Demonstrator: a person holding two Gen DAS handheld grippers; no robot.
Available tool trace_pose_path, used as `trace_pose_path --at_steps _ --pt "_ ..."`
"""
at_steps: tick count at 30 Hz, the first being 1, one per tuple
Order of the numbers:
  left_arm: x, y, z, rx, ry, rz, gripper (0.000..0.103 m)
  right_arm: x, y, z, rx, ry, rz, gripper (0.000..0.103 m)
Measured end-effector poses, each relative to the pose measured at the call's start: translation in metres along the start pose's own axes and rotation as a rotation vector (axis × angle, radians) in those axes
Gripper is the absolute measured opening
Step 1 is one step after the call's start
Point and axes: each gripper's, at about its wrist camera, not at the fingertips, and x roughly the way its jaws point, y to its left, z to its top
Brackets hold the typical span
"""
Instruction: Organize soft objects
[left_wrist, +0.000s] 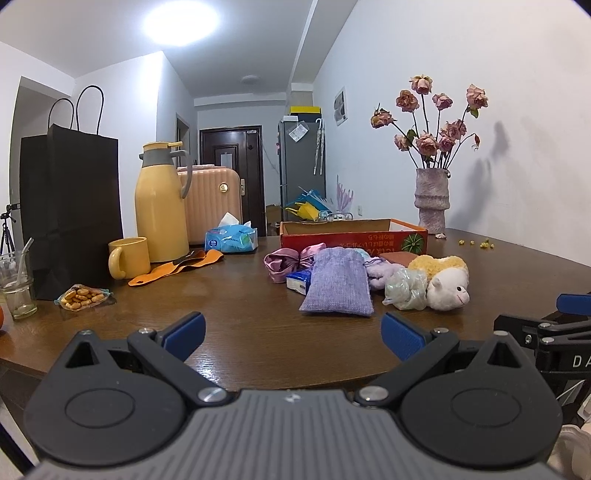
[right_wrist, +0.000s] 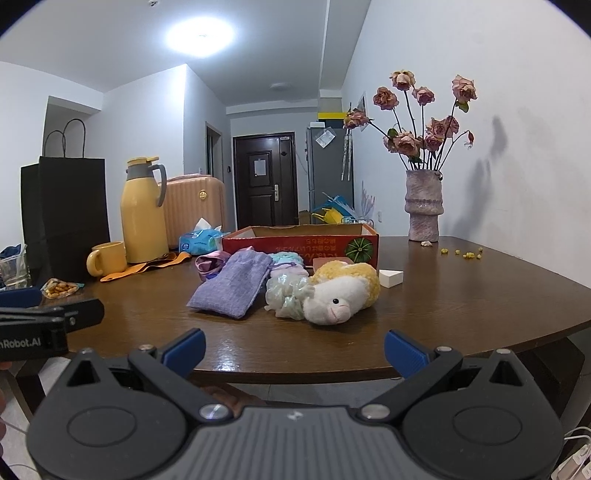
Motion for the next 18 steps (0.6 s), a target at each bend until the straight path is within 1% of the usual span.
trace_pose_path --at_steps 18 --pt "0.0006 -0.006 -0.0017 0.018 0.001 -0.003 0.103 0.0013 0.0016 -0.0003 -0.009 0.004 -0.005 0.103"
